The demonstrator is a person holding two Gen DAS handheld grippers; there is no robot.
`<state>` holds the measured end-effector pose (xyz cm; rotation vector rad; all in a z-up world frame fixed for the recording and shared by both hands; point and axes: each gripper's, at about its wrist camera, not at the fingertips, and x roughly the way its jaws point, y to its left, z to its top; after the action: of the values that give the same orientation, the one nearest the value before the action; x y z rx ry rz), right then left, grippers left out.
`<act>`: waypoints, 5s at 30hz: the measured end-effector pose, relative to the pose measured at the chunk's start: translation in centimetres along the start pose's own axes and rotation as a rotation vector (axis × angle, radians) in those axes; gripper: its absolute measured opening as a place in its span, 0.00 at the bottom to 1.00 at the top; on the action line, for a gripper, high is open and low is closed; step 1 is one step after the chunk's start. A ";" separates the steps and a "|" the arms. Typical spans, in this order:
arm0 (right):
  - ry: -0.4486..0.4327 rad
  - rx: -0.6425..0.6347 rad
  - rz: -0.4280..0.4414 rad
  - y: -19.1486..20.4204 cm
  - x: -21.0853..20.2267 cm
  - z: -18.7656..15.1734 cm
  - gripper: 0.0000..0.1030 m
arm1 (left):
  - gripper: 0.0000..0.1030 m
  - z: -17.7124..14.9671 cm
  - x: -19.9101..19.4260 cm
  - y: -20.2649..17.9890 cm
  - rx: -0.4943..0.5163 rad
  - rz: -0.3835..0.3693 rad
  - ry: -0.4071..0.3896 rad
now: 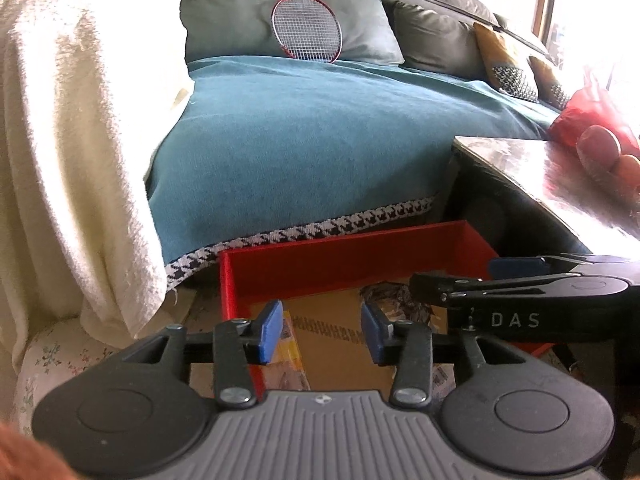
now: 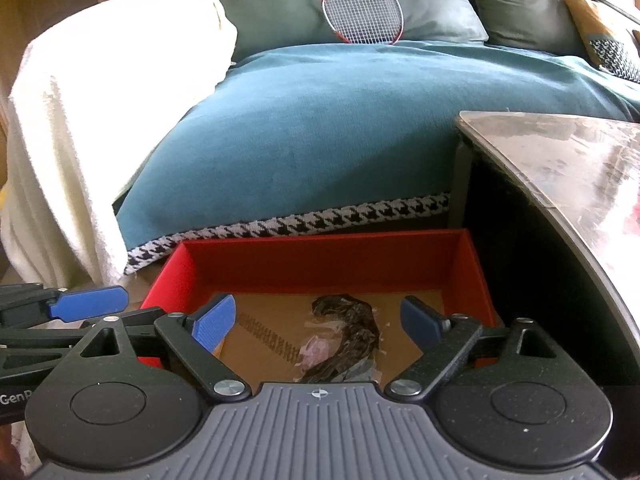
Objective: Organize snacks
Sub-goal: 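Open right gripper to drop the jerky bag in the box while left releases the orange packet, then withdraw both open grippers from the box back toward the snack pile, then grasp the red spicy-strip packet with left gripper while right gripper approaches the blue-labelled packet, then grasp and lift the blue-labelled bean snack packet with right gripper while left holds the red packet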
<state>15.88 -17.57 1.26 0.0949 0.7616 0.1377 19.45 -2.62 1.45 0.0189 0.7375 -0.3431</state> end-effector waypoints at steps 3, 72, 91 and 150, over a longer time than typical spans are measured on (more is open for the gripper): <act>-0.004 -0.005 0.003 0.3 -0.5 -0.1 0.92 | 0.35 -0.3 -0.5 0.2 -0.008 0.002 0.000; 0.130 0.021 0.208 4.0 -12.0 -11.1 0.97 | 0.71 -23.1 -9.9 -4.0 0.141 0.004 0.564; 0.193 0.016 0.154 3.6 -9.9 -11.6 0.98 | 0.58 -22.3 -10.0 -2.9 0.106 0.066 0.481; 0.396 -0.152 0.349 7.1 -5.3 -12.1 0.61 | 0.58 -16.8 -11.0 2.7 -0.107 0.021 0.341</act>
<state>3.03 -10.99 -2.87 0.0555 1.1226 0.5577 1.69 5.51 -3.99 -0.0167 1.0923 -0.2824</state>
